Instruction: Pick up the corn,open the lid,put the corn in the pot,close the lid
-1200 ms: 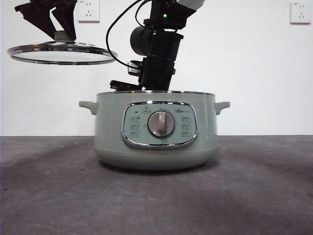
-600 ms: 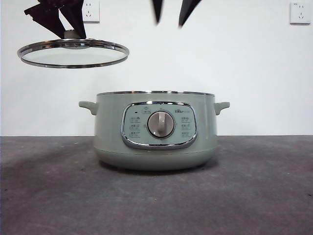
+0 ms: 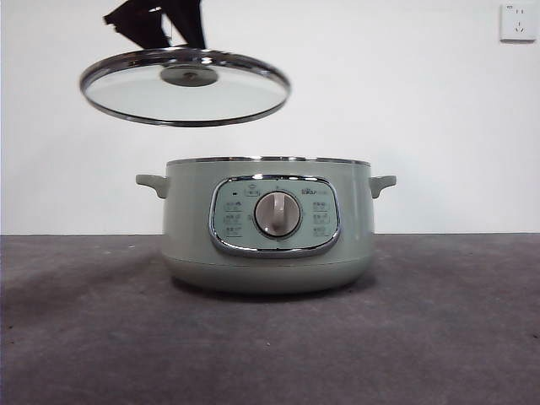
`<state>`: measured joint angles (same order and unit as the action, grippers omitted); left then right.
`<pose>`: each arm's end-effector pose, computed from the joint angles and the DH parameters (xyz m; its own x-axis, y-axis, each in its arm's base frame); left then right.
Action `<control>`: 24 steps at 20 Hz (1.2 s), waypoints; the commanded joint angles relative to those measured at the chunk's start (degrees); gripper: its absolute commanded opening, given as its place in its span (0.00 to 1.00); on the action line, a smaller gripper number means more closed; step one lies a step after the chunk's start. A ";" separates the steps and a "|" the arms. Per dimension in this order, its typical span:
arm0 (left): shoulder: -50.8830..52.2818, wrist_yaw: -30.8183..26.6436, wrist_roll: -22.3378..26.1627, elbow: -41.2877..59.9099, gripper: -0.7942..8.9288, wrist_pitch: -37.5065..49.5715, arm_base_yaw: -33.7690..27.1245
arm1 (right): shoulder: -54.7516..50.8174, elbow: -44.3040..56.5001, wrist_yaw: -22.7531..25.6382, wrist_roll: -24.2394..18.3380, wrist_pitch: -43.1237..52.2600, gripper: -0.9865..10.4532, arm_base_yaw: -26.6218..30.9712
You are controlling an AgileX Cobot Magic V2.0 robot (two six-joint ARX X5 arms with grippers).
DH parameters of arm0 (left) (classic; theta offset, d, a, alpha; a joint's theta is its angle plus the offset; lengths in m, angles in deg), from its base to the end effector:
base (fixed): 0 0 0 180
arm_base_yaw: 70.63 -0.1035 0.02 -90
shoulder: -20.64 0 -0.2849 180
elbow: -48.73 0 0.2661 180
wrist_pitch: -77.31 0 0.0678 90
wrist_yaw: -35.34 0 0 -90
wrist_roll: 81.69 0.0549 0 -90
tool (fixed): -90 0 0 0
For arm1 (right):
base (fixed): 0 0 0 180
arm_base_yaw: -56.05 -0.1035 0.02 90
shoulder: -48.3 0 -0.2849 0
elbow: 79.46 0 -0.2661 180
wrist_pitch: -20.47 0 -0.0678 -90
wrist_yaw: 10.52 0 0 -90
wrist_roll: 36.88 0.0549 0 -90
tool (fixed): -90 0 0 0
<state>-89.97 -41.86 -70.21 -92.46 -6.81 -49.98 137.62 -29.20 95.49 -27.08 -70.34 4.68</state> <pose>0.3901 -0.1600 0.4080 0.4641 -0.4117 -0.7843 0.6075 0.7923 -0.0563 0.1967 0.2218 0.4680 0.5980 0.3066 -0.7405 -0.5499 0.8291 -0.1009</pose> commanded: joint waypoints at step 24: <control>-8.50 -5.35 -1.44 -0.59 0.07 3.82 11.34 | -37.86 30.34 4.33 10.05 -1.20 0.08 0.02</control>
<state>-98.64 -47.70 -71.26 -92.46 -4.06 -38.92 99.74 0.57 99.86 -17.75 -70.38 4.74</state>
